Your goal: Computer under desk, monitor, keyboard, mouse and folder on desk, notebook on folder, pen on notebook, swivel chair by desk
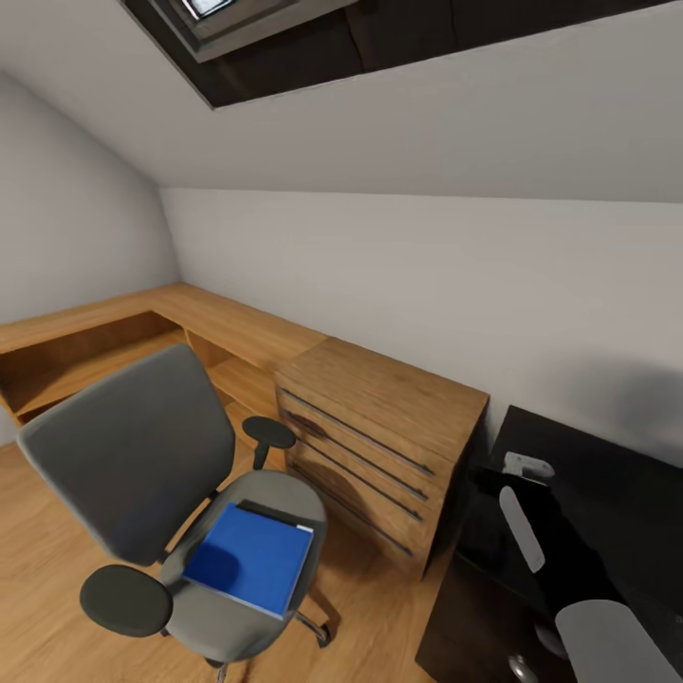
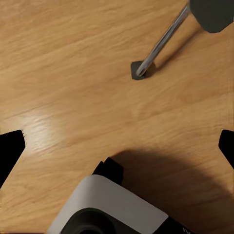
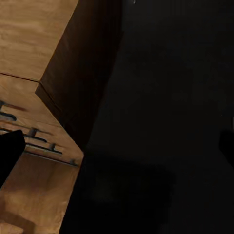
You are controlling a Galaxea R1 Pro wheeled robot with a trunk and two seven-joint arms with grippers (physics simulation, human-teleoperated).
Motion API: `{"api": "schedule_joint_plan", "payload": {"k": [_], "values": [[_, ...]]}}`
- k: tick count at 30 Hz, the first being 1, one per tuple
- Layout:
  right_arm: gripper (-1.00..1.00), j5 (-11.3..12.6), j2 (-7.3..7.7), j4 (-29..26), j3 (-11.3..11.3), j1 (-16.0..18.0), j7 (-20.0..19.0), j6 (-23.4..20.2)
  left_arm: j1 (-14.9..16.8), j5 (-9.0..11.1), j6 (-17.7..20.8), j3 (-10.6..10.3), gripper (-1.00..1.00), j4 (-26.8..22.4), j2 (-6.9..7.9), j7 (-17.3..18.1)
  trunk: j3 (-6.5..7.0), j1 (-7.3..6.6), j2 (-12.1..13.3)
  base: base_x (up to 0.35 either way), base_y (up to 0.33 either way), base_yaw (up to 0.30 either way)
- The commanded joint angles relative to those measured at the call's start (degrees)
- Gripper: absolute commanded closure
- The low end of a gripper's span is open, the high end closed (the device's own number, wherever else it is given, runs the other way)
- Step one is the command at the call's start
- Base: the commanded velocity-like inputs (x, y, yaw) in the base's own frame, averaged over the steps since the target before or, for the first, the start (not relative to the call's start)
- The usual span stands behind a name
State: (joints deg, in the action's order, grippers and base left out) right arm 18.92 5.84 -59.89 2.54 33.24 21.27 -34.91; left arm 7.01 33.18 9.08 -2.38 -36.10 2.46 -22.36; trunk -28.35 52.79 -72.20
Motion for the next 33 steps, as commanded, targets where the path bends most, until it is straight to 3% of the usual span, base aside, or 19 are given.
{"api": "schedule_joint_plan", "payload": {"k": [1, 14, 21, 29, 33], "values": [[-1.0, 0.6, -0.04, -0.1, -0.5, 0.0, 0.6, 0.4, 0.0, 0.3, 0.2, -0.3, -1.0, -0.1, 0.07, -0.4, -0.06, 0.0, 0.0, 0.0, 0.0, 0.278], [-1.0, 0.7, -0.25, 0.0, -1.5, 0.0, 0.6, 0.8, 0.0, 0.1, 0.2, -0.3, -1.0, 0.0, 0.01, -0.3, -0.06, 0.0, 0.0, 0.0, 0.0, 0.279], [-1.0, 0.7, -0.3, 0.3, -5.5, 0.0, 0.6, 1.5, 0.0, 0.1, 0.2, -0.3, -1.0, 0.1, 0.0, -0.3, -0.06, 0.0, 0.0, 0.0, 0.0, 0.279], [-1.0, 0.7, -0.38, 0.4, -6.3, 0.0, 0.5, 1.6, 0.0, 0.1, 0.2, -0.3, -1.0, 0.1, 0.0, -0.3, -0.06, 0.0, 0.0, 0.0, 0.0, 0.257], [-1.0, 0.7, -0.39, 0.4, -8.0, 0.0, 0.5, 1.6, 0.0, 0.1, 0.2, -0.3, -1.0, 0.1, 0.0, -0.3, -0.06, 0.0, 0.0, 0.0, 0.0, 0.25]]}}
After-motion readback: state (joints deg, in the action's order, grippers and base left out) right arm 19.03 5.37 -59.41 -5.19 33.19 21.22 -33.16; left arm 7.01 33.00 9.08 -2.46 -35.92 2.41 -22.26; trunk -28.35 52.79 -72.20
